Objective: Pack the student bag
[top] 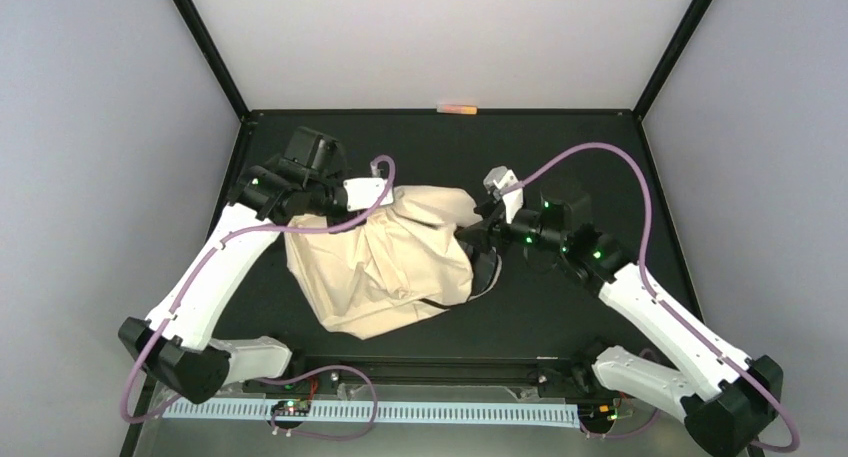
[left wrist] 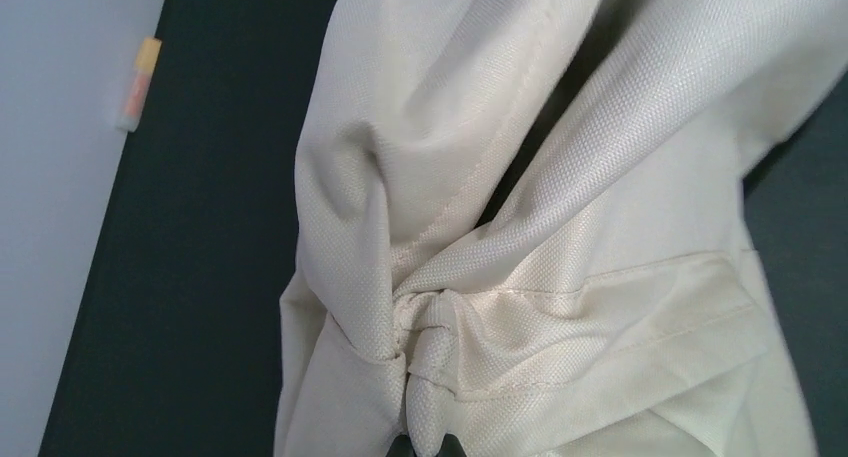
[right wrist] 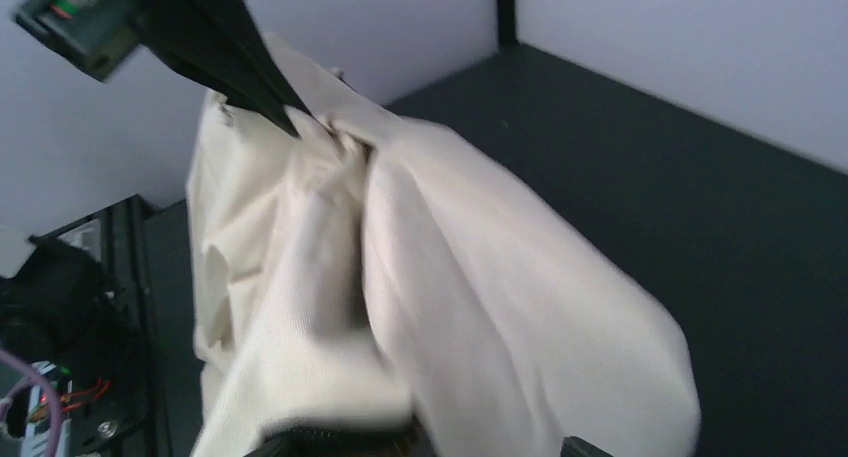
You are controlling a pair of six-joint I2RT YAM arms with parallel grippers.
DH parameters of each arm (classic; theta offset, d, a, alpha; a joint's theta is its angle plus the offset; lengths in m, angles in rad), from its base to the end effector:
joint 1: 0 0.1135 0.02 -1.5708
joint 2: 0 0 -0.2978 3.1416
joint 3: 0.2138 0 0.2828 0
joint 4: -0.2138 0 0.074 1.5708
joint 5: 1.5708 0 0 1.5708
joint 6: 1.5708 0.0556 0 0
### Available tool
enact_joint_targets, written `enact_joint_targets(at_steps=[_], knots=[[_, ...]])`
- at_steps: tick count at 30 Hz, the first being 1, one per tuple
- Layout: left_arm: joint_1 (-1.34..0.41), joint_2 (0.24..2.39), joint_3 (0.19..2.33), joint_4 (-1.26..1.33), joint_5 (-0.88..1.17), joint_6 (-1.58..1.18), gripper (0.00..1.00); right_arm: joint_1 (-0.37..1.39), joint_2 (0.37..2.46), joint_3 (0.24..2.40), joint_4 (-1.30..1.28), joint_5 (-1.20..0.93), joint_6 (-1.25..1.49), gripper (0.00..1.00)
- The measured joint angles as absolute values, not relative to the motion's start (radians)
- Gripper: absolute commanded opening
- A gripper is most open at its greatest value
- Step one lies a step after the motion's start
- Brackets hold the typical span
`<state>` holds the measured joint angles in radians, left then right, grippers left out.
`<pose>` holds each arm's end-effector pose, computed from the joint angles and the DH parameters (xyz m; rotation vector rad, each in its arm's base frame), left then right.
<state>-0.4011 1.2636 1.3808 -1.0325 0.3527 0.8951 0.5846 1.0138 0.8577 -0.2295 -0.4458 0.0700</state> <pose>0.2450 -0.1248 0.3892 1.5757 1.8383 -0.2167 0.2036 0.1634 0.3359 -0.8017 1.8510 0.8597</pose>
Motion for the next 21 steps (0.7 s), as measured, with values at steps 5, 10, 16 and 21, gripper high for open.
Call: enact_joint_targets(at_steps=[5, 10, 16, 21], knots=[[-0.542, 1.209, 1.413, -1.131, 0.286, 0.874, 0.02, 0.672, 0.975, 0.918, -0.237, -0.47, -0.023, 0.85], [-0.627, 1.156, 1.42, -1.184, 0.231, 0.842, 0.01, 0.684, 1.052, 1.061, -0.272, -0.477, -0.088, 1.0], [-0.667, 1.112, 1.419, -1.198, 0.196, 0.806, 0.02, 0.759, 1.158, 1.081, -0.269, -0.473, -0.119, 1.0], [-0.709, 1.063, 1.393, -1.197, 0.184, 0.805, 0.02, 0.8, 1.298, 1.138, -0.323, -0.47, -0.164, 0.93]])
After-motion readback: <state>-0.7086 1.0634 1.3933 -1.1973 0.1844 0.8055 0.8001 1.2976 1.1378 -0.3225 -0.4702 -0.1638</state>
